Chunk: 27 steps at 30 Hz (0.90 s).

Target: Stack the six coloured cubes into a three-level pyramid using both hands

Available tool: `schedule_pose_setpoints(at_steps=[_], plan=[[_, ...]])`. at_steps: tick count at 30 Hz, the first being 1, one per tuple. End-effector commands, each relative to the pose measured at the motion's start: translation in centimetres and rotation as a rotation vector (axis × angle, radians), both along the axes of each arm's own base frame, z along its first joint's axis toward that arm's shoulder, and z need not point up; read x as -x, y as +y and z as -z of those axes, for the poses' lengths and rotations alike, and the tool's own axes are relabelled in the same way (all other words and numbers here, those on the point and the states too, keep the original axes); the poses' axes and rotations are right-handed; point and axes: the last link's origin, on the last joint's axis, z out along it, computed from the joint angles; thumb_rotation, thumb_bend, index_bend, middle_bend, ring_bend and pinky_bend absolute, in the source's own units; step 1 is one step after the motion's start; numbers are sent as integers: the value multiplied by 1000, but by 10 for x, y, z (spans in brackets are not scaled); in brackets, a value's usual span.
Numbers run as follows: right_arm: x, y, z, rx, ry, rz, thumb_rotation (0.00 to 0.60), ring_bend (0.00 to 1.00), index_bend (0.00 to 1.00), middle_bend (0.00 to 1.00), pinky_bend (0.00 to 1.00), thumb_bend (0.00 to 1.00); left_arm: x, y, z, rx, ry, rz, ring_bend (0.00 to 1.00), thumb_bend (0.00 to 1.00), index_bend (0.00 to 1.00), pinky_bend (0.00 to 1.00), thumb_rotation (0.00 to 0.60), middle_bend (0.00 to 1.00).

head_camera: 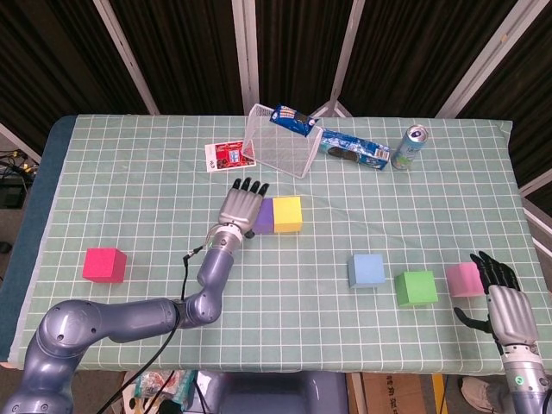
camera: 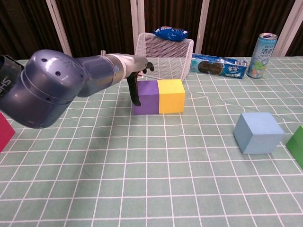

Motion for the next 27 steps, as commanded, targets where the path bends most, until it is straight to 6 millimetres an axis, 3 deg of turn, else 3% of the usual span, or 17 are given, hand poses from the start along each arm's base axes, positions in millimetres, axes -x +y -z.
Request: schedule_pose_setpoints(at_steps=[1, 18, 27], plan=[[0, 0, 0, -1, -1, 0, 600, 0, 0, 0, 0, 243, 5, 1, -10, -23, 0, -8, 3, 132, 0, 70, 600, 65], [-2, 1, 2, -5, -8, -3, 600, 0, 0, 0, 0, 243, 35, -2, -48, -94, 49, -53, 0, 138, 0, 69, 600, 55], [-3, 0, 3, -4, -14, -3, 600, 0, 0, 0, 0, 242, 39, 3, -49, -132, 50, -54, 0, 263, 0, 69, 600, 55]])
